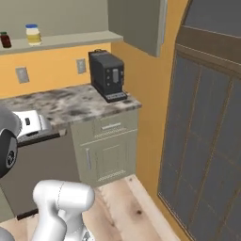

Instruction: Collect the paprika, mayonnaise, and shaker from the cabinet and place them next to the stove.

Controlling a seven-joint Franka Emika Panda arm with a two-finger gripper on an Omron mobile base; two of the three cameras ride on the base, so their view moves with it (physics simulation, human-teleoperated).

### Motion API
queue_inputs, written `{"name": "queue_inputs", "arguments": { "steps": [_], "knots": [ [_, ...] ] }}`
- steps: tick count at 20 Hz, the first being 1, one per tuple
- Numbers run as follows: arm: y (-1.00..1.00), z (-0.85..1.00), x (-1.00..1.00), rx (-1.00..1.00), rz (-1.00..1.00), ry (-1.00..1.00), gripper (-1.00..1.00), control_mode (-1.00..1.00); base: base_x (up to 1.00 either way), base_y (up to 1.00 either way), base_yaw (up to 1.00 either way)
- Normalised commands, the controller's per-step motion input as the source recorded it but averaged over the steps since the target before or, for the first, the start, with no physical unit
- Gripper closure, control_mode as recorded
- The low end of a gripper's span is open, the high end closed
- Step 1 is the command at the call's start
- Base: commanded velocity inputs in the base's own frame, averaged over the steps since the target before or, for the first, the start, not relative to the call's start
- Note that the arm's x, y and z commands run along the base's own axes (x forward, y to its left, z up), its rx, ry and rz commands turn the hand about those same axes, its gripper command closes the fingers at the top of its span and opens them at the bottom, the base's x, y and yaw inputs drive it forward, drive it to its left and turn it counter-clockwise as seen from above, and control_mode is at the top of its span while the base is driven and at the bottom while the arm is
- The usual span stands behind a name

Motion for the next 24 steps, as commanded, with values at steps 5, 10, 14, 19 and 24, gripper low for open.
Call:
{"name": "queue_inputs", "arguments": {
  "steps": [5, 10, 14, 19, 24],
  "knots": [
    [0.0, 0.0, 0.0, 0.0, 0.0, 0.0, -1.0, 1.0, 0.74, -0.13, 0.43],
    [0.0, 0.0, 0.0, 0.0, 0.0, 0.0, -1.0, 1.0, 0.64, -0.25, 0.37],
    [0.0, 0.0, 0.0, 0.0, 0.0, 0.0, -1.0, 1.0, 0.66, -0.28, 0.33],
    [0.0, 0.0, 0.0, 0.0, 0.0, 0.0, -1.0, 1.0, 0.67, -0.26, 0.3],
    [0.0, 0.0, 0.0, 0.0, 0.0, 0.0, -1.0, 1.0, 0.67, -0.31, 0.27]
  ]
}}
